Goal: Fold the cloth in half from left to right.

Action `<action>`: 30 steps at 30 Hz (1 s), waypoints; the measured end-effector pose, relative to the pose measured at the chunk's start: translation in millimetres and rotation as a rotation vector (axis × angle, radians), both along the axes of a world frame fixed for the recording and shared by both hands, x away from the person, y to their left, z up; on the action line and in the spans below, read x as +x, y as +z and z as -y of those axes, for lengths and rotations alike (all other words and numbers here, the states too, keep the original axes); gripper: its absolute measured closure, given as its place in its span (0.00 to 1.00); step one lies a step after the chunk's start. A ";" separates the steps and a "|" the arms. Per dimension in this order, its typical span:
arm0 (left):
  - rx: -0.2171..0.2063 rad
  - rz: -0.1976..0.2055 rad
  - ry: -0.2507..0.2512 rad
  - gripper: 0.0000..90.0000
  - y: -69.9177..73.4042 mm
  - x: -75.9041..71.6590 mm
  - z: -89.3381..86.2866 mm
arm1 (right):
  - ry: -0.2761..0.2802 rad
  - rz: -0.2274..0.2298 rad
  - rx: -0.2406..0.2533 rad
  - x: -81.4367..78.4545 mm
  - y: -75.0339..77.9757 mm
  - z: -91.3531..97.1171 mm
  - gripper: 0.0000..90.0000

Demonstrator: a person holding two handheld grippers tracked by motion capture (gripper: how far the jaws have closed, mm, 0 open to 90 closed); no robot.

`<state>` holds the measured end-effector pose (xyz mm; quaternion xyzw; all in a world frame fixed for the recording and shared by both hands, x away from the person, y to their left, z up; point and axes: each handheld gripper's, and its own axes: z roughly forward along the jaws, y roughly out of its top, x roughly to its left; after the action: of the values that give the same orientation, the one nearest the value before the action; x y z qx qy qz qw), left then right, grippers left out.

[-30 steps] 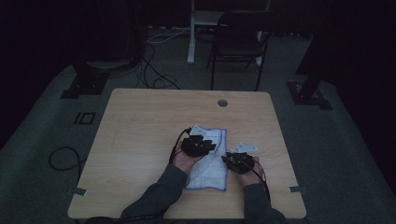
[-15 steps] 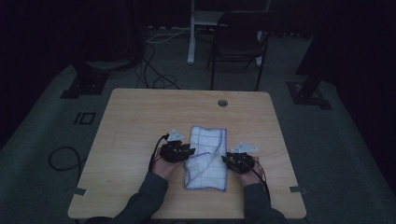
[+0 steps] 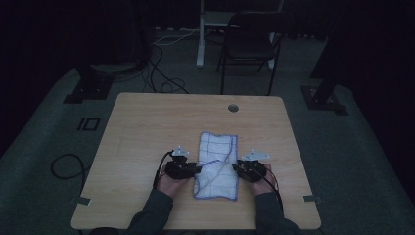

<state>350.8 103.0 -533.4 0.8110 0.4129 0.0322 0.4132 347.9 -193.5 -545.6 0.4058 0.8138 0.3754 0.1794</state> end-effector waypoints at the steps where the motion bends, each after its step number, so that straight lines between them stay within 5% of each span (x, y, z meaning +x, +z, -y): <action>1: -0.002 0.003 0.000 0.79 0.8 -1.8 0.1 | 0.001 0.002 0.004 0.2 0.7 -0.1 0.76; 6: 0.010 0.034 -0.014 0.97 5.9 -9.8 1.0 | -0.002 0.012 0.043 3.2 6.8 -0.8 0.77; 15: -0.002 0.067 -0.040 0.99 15.5 -18.0 4.9 | -0.065 0.002 0.124 36.5 13.8 -4.3 0.76; 22: 0.001 0.079 -0.050 0.99 17.7 -22.7 6.7 | -0.151 -0.058 0.201 70.7 13.6 -2.5 0.68; 26: 0.000 0.079 -0.062 0.99 18.1 -25.8 9.0 | -0.131 -0.116 0.189 85.9 8.4 -7.7 0.66; 30: -0.001 0.094 -0.076 1.00 21.2 -30.0 12.7 | -0.122 -0.143 0.158 91.9 4.5 -15.6 0.81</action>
<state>320.8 90.3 -512.2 0.8235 0.3620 0.0545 0.4334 439.8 -177.9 -541.2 0.4933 0.7661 0.3967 0.1109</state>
